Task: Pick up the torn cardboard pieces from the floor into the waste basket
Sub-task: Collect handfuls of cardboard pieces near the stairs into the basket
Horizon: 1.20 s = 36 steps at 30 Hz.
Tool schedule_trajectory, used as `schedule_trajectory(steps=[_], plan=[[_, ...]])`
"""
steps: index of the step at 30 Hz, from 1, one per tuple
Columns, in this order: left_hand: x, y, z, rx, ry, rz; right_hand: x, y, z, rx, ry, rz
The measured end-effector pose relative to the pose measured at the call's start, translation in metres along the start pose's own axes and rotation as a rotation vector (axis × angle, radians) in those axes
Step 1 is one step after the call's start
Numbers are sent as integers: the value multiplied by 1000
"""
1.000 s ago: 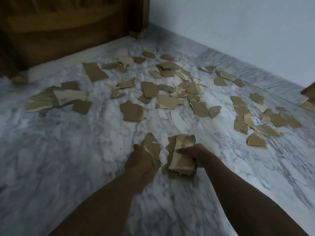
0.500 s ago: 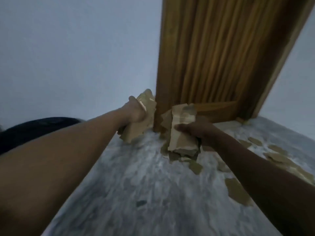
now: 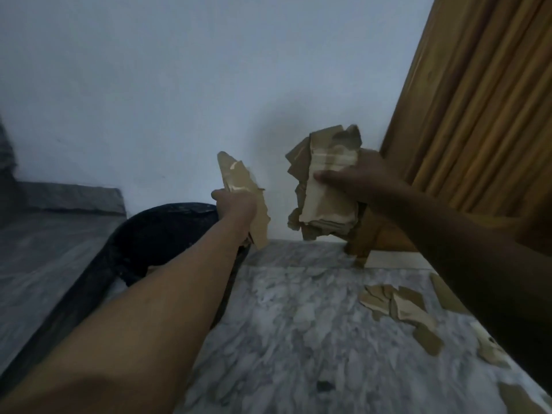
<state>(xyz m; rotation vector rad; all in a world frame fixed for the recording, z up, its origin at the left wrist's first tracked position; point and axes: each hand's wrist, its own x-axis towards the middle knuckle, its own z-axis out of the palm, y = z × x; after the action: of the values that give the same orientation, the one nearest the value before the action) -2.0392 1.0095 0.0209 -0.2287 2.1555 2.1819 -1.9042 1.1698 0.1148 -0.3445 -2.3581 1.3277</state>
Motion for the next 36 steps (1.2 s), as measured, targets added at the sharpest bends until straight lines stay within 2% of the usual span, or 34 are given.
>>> schedule_trajectory(steps=[3,6,8,11,14,16,19,21,24,26,28,31,34,36], plan=[[6,-2,-25,33,-24,30,8,6,26,88,43,80],[25,4,-68,95,45,75,25,0,61,165,93,116],[40,8,-100,153,138,126,38,-5,92,149,120,51],[54,14,-137,189,272,226,41,-16,147,194,241,-159],[57,7,-151,161,292,301,35,-15,201,269,289,-269],[65,-11,-154,236,212,277,35,2,228,225,134,-159],[76,-39,-162,446,134,131,40,46,247,-73,-217,-5],[80,-51,-169,600,184,97,44,70,241,-228,-237,-8],[85,-63,-178,865,274,22,44,92,223,-365,-146,-16],[87,-70,-180,878,281,-40,39,104,214,-437,-131,11],[86,-76,-181,792,270,-116,28,112,212,-298,-218,150],[79,-86,-184,693,211,-187,10,111,219,125,-461,488],[81,-90,-193,669,211,-180,1,114,233,213,-534,592],[80,-87,-196,668,180,-156,-3,111,230,292,-508,605]])
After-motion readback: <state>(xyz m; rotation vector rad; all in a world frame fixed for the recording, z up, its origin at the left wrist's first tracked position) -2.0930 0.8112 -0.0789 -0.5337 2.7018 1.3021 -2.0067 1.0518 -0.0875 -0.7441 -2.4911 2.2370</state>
